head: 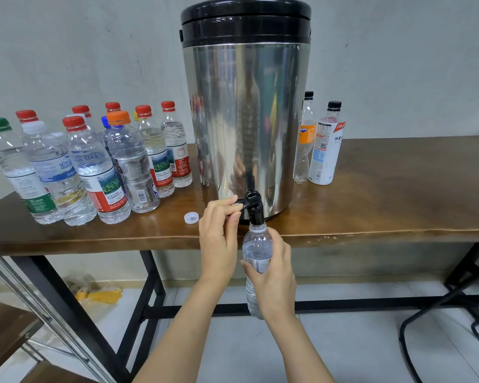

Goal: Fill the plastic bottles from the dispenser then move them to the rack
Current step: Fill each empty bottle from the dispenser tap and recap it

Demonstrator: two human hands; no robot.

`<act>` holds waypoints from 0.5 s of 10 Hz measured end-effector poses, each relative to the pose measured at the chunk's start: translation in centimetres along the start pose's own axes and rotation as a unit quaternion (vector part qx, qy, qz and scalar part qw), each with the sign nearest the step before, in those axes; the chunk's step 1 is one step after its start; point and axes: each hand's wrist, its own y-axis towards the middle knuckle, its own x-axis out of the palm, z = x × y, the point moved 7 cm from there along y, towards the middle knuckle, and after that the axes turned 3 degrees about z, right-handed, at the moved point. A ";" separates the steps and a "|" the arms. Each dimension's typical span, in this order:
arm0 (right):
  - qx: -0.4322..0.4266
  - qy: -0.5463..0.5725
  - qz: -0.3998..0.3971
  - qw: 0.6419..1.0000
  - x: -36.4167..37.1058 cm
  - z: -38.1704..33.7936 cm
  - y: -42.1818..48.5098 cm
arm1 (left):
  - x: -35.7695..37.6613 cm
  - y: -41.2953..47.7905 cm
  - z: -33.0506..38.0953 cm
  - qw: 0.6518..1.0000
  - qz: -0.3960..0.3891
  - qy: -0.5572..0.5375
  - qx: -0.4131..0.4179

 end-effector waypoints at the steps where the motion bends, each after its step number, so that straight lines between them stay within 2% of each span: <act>1: -0.001 0.001 0.000 1.000 0.0 0.0 0.0 | 0.0 0.0 0.0 1.000 0.001 0.004 0.002; 5: -0.002 0.004 -0.004 1.000 -0.1 0.0 0.0 | 0.0 0.0 0.0 1.000 0.000 0.005 0.002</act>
